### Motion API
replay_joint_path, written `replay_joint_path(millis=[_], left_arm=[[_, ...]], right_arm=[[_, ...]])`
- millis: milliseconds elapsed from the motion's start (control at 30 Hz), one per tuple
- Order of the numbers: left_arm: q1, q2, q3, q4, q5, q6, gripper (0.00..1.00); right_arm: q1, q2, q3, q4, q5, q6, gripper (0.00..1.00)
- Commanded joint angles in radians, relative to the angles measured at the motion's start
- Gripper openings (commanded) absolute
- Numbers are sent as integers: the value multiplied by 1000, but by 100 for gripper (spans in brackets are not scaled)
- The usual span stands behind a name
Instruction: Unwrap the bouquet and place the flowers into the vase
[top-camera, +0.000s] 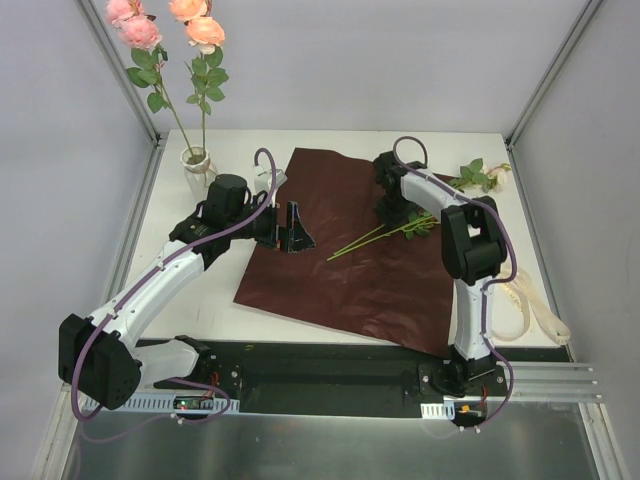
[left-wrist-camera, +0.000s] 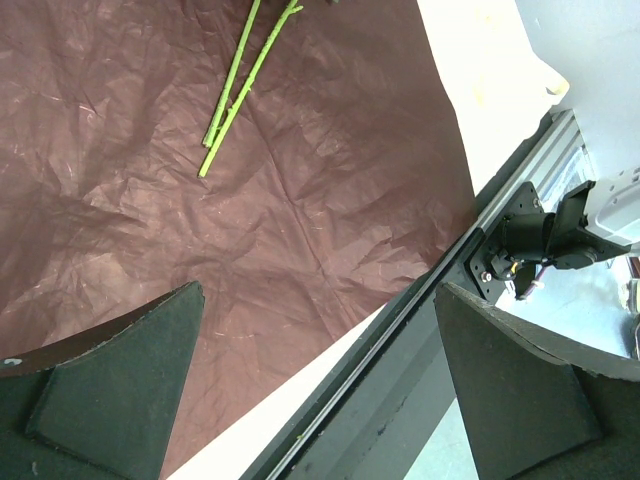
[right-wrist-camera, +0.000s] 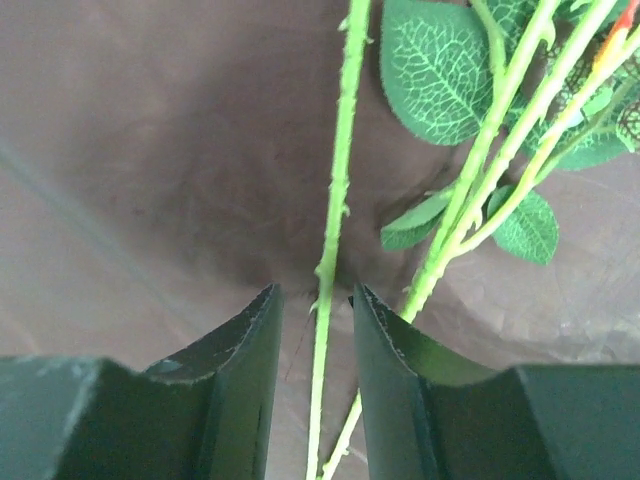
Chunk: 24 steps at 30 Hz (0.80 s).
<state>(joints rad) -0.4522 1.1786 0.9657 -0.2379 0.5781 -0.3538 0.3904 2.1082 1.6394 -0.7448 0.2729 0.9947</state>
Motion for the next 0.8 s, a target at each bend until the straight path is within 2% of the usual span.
replay_joint_path(millis=[0,100,200,233,333,600,767], left_arm=[[-8,-4,-4,29,34,16,99],[-8,-4,-5,29,40,16,99],[-8,-4,-5,29,40,16,99],[-8,-4,-5,29,40,16,99],[-8,-2,-4,29,42,18,99],[-8,12,-2,29,62,16,99],[-8,16,-2,29,60,18,99]], right_arm=[[-7,44,31,-31,-12,28,37],[-8,53,37,-28,-8,27,34],[-8,59,53,-31,0,15,22],[-8,56,68,-39,3,6,12],[-8,26,76,-48,14,-13,1],[-8,-160,60,-36,89,-53,1],[-15,-355,-53,157,48,-135,1]])
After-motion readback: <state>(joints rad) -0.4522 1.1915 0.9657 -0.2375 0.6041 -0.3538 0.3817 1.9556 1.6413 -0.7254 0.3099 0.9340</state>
